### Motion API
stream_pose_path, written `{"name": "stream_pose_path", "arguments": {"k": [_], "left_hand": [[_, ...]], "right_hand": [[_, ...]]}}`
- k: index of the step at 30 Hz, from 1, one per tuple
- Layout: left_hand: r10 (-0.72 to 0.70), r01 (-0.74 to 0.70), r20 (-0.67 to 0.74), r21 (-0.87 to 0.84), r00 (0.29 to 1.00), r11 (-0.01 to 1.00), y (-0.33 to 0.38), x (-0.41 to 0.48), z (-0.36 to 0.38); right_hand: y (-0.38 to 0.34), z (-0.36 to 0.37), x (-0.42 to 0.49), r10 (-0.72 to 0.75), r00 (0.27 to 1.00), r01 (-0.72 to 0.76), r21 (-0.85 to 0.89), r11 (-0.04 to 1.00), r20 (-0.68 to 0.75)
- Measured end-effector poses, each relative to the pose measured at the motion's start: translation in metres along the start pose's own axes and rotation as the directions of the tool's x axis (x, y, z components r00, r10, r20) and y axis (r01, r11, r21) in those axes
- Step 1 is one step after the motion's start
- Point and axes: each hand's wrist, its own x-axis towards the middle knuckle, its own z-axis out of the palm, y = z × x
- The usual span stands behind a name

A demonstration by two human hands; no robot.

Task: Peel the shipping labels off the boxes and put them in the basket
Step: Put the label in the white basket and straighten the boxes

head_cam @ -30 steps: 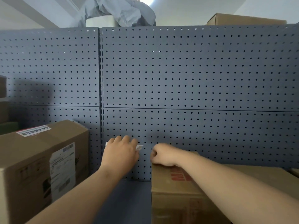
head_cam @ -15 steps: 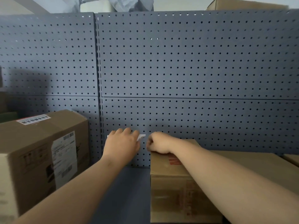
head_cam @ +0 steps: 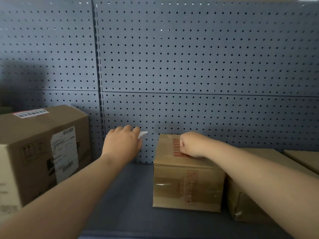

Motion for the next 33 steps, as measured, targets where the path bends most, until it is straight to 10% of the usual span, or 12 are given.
{"name": "stream_pose_path", "arguments": {"k": [19,33], "left_hand": [[0.007,-0.006,-0.051,0.019,0.999,1.000,0.007,0.013,0.012],[0.029,-0.029,-0.052,-0.001,0.998,1.000,-0.004,0.022,0.032]], "right_hand": [[0.009,0.010,-0.006,-0.215,0.977,0.215,0.114,0.970,-0.013],[0.010,0.007,0.078,0.000,1.000,0.001,0.070,0.998,-0.021]]}}
